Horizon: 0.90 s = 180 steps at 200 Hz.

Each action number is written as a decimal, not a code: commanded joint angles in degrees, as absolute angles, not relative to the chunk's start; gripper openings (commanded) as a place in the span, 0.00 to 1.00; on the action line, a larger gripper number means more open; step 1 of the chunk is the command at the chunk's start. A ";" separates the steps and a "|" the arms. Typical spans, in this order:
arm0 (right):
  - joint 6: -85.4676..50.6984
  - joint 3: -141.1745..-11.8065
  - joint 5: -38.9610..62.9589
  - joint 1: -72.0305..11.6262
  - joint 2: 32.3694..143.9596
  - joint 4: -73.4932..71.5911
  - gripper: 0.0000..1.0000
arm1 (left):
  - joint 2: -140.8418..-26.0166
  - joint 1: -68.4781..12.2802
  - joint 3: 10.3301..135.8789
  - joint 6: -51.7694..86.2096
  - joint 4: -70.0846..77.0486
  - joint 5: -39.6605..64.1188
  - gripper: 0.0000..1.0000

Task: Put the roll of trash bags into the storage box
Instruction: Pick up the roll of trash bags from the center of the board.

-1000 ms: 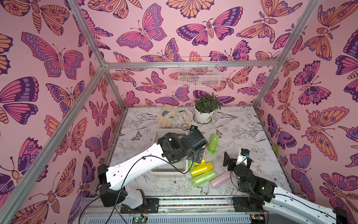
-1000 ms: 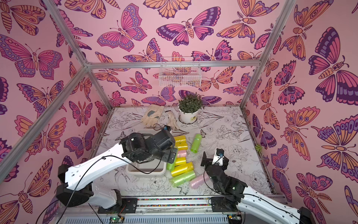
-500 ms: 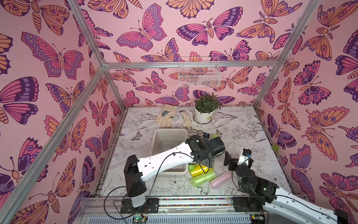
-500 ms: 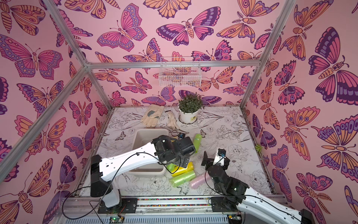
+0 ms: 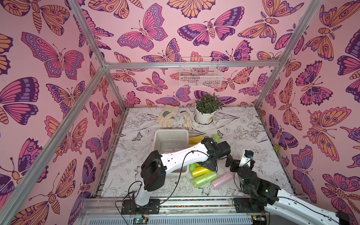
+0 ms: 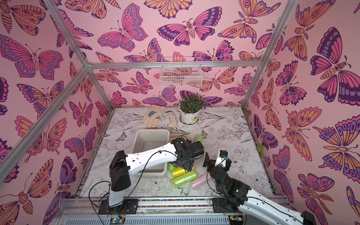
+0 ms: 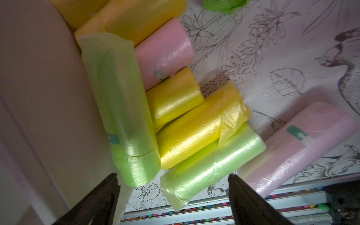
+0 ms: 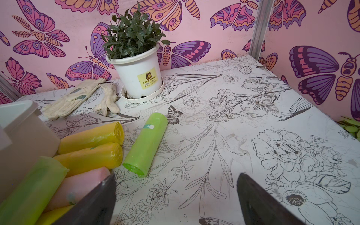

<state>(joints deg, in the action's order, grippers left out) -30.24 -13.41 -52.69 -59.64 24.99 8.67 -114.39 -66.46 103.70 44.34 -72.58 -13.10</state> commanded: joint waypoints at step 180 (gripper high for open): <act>-31.43 -13.27 -53.61 -59.30 25.25 9.64 0.99 | -127.24 -65.85 108.61 50.82 -85.89 -21.29 0.76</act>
